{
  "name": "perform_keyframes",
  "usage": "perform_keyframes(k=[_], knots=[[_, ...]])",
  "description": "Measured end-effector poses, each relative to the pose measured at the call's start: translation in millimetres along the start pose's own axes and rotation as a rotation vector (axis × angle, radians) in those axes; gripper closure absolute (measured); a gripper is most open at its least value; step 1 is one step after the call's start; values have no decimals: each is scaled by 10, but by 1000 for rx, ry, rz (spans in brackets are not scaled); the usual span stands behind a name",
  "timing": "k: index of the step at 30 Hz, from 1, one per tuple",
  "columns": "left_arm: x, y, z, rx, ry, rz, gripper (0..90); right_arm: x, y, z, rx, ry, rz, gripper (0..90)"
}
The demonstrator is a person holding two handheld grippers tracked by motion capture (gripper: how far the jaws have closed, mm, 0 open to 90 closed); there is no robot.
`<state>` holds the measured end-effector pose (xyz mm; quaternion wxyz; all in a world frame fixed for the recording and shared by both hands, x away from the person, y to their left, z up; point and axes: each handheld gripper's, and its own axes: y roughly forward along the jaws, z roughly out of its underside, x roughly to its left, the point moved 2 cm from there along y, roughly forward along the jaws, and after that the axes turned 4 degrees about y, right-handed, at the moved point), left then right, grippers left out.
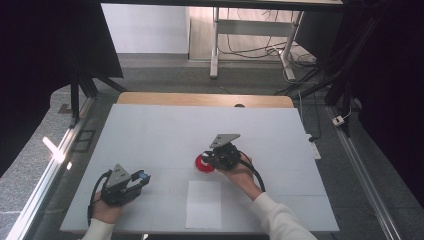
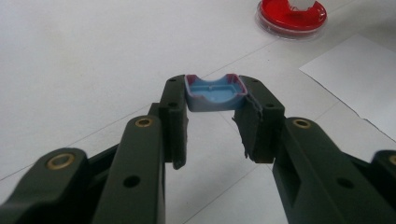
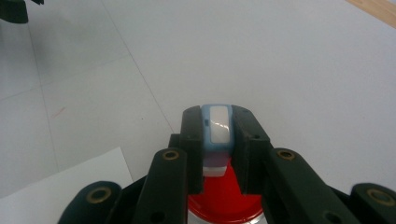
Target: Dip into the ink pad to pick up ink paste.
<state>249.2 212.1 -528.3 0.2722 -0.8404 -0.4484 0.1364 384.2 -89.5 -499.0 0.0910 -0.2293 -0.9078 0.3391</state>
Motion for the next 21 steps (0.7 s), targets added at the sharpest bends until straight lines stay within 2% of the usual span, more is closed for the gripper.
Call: perform_keyframes(k=[21], knots=[[2, -3, 3, 1, 3, 2, 646, -7, 56, 33, 30, -4, 4, 758]])
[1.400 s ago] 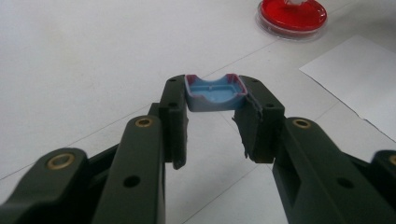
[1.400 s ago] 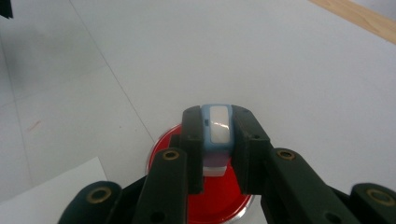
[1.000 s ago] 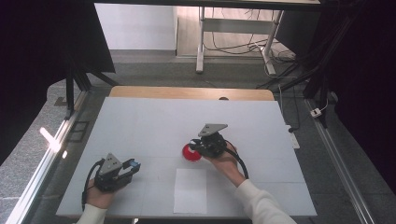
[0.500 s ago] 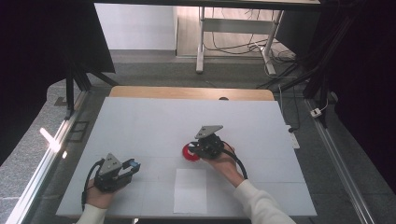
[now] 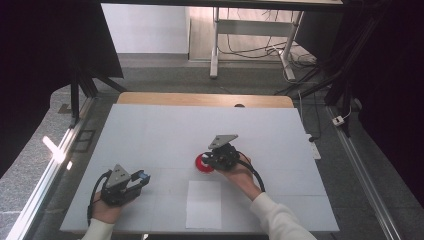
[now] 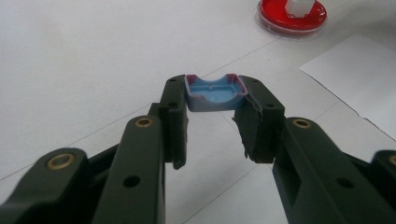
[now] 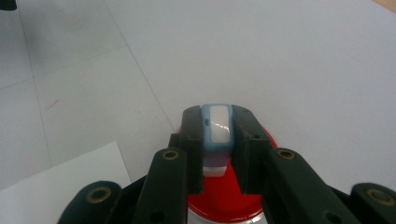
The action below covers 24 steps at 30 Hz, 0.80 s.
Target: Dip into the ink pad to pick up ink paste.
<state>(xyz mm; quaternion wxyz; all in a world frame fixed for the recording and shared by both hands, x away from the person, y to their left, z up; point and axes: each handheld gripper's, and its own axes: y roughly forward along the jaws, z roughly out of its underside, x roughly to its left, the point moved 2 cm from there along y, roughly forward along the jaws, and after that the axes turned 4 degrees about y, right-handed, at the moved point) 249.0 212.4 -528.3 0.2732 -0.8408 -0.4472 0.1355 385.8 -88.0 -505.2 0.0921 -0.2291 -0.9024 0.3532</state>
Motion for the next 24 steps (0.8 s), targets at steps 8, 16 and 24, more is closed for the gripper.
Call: perform_keyframes(k=[8, 16, 24], knots=[[0, -4, 0, -2, -2, 0, 646, -2, 11, 8, 3, 3, 1, 759], [-6, -3, -2, -2, -1, 2, 646, 5, 33, 22, 11, 14, 4, 759], [-10, -2, -3, -1, 0, -1, 646, 23, 38, 27, 16, 5, 16, 761]])
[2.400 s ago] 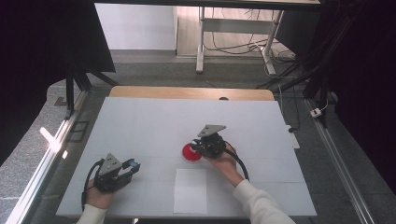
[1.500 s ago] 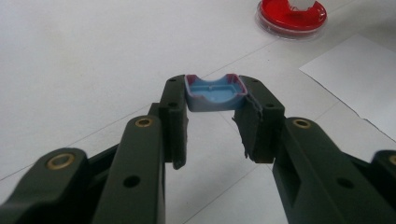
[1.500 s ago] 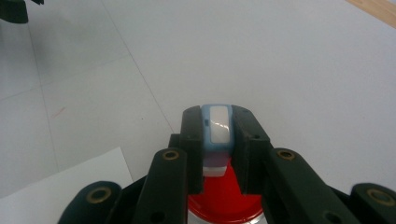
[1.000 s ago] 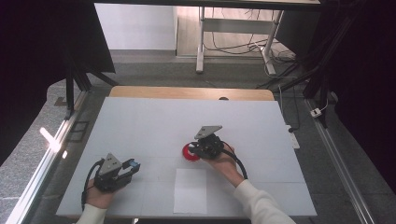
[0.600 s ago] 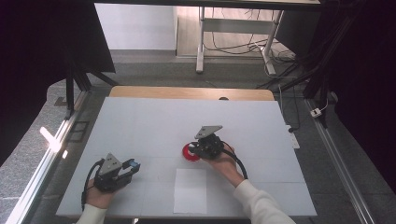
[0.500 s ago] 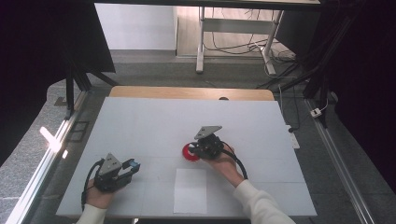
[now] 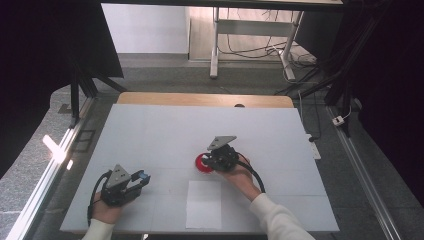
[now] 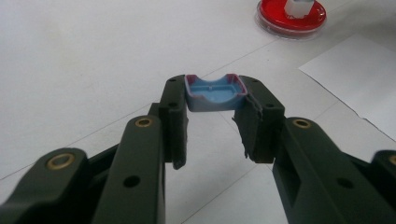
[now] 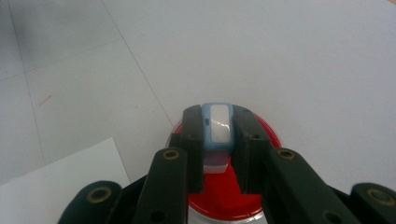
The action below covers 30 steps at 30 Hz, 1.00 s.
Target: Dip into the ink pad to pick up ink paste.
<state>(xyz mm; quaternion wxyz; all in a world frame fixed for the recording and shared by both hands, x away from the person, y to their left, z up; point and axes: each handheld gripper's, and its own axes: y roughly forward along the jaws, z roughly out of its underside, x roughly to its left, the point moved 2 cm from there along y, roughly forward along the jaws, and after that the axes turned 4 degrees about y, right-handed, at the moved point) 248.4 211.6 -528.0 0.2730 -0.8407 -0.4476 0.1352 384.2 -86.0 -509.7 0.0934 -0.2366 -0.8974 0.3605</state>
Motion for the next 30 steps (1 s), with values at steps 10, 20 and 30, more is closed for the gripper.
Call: perform_keyframes(k=[10, 20, 30], knots=[[-1, -2, -2, -1, 0, -1, 646, -10, -1, 21, -13, 25, -3, 761], [0, -2, -3, -1, 2, -2, 646, 21, 4, 23, -26, 18, 12, 760], [8, -4, -2, -4, -1, -2, 647, 22, -40, 3, -30, 17, 23, 759]])
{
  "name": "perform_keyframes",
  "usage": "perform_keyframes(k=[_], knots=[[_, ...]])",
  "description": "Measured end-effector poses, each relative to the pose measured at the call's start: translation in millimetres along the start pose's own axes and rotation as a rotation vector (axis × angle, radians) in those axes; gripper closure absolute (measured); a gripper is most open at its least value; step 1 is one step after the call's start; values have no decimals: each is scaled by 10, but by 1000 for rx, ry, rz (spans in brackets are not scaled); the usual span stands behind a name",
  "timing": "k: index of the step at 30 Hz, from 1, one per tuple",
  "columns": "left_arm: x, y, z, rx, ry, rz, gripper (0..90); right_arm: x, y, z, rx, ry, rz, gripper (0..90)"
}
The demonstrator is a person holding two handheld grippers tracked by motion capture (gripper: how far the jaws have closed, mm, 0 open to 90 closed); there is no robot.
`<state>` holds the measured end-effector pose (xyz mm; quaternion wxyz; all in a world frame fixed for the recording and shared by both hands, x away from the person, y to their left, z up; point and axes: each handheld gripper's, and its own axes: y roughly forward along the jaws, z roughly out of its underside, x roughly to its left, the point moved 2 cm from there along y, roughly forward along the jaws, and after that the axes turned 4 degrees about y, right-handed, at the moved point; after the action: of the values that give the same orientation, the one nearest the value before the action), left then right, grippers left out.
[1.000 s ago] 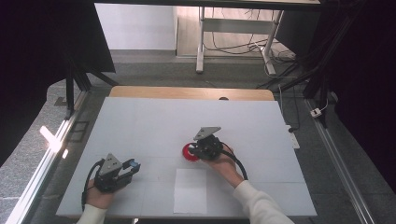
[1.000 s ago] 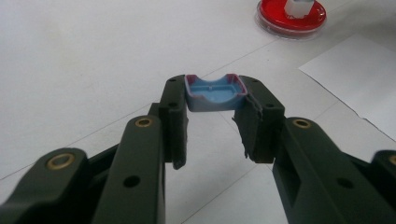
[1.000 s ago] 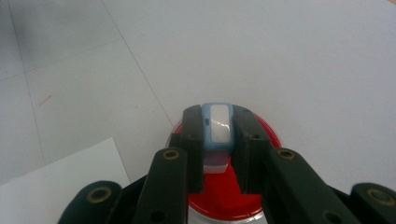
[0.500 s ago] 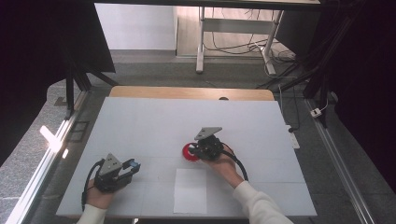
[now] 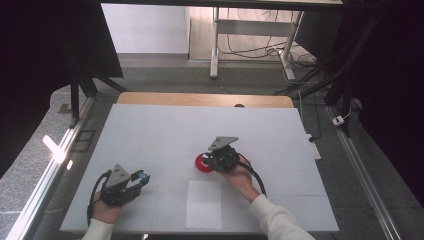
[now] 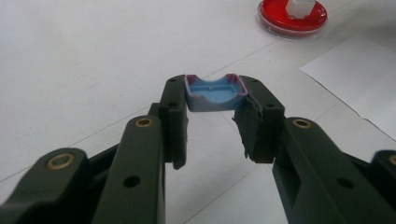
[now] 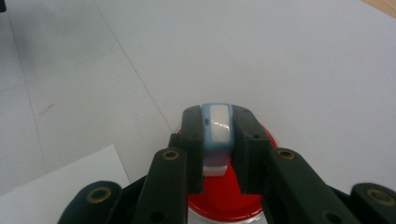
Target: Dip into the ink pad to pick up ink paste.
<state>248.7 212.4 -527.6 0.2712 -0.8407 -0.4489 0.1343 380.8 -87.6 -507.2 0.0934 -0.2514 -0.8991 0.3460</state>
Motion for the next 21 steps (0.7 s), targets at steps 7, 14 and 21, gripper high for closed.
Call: perform_keyframes(k=[7, 14, 21], knots=[[4, 1, 0, 0, 0, 0, 647, -44, -14, 13, -16, 48, -25, 759], [7, 2, 1, 0, 0, 0, 646, -82, -69, 6, -52, 75, -32, 759], [12, 8, -1, 1, 1, -1, 647, -92, -174, -21, -104, 88, -48, 759]])
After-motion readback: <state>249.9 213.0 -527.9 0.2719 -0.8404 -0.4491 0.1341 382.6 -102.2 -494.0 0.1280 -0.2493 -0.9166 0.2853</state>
